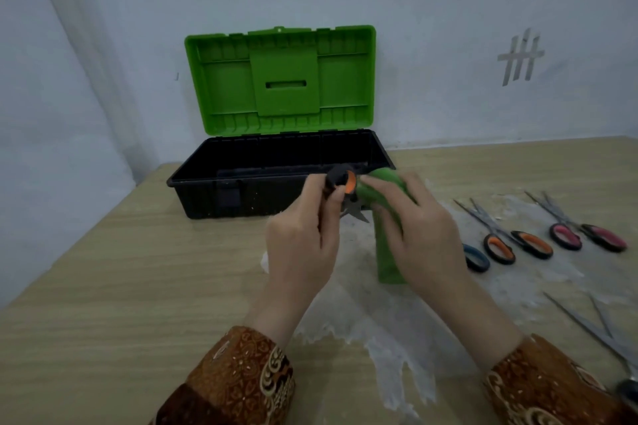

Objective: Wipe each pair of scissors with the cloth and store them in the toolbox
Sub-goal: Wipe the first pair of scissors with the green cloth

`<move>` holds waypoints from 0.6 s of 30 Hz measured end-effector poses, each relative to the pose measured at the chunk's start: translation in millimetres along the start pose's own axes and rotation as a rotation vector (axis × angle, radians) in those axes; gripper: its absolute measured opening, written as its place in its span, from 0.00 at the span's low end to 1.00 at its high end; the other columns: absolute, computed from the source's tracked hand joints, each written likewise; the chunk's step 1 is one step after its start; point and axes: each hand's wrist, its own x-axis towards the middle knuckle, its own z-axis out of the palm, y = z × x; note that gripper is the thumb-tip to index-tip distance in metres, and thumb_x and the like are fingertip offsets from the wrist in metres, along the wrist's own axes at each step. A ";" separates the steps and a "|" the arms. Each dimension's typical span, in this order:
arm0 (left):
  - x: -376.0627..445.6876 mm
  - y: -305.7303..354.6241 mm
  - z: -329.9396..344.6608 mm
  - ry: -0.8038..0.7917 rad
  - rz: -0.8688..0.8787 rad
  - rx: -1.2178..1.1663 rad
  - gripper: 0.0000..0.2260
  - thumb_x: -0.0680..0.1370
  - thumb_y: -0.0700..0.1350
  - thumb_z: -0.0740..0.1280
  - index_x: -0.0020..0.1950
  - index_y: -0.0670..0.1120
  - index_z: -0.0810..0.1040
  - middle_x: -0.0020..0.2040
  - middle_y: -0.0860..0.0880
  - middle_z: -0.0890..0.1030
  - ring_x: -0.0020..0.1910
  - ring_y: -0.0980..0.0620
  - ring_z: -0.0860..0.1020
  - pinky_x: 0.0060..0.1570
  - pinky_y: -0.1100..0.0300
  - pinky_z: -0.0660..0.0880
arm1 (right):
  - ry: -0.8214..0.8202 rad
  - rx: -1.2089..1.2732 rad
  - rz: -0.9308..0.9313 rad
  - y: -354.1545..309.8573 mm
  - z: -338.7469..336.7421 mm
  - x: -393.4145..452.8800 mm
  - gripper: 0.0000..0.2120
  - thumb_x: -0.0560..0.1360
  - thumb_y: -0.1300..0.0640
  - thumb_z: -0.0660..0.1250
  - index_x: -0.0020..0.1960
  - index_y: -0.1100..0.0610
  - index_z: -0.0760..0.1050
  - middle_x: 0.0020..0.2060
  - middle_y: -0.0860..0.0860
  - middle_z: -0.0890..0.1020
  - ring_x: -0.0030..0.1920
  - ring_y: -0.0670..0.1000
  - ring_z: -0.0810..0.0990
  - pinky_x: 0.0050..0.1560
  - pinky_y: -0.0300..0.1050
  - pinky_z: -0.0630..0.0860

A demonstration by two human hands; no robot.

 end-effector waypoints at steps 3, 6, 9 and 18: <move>-1.8 0.0 -0.6 -0.033 0.073 0.067 0.08 0.83 0.46 0.57 0.51 0.44 0.72 0.30 0.53 0.72 0.23 0.58 0.66 0.19 0.60 0.65 | -0.062 -0.007 -0.041 -8.4 2.4 -0.8 0.15 0.76 0.56 0.57 0.58 0.56 0.77 0.55 0.53 0.78 0.41 0.57 0.79 0.31 0.52 0.78; -0.7 0.4 -0.5 0.017 -0.011 -0.009 0.10 0.83 0.46 0.57 0.48 0.42 0.73 0.29 0.53 0.70 0.22 0.57 0.67 0.20 0.61 0.64 | -0.075 -0.115 0.023 -1.1 4.3 0.9 0.10 0.76 0.57 0.64 0.56 0.51 0.78 0.53 0.52 0.79 0.38 0.57 0.79 0.27 0.50 0.76; 0.7 3.3 1.9 0.059 -0.136 -0.105 0.09 0.82 0.45 0.57 0.46 0.44 0.73 0.27 0.50 0.71 0.21 0.52 0.71 0.19 0.55 0.67 | -0.088 -0.180 0.101 12.0 4.6 0.4 0.11 0.75 0.58 0.67 0.56 0.51 0.79 0.52 0.53 0.78 0.39 0.57 0.78 0.28 0.46 0.74; 4.4 3.8 -1.7 0.141 -0.592 -0.395 0.10 0.83 0.45 0.57 0.48 0.43 0.73 0.27 0.44 0.72 0.22 0.44 0.74 0.21 0.59 0.74 | 0.084 -0.176 0.229 24.8 -12.4 2.9 0.13 0.78 0.57 0.60 0.59 0.56 0.77 0.47 0.57 0.77 0.33 0.55 0.74 0.29 0.41 0.65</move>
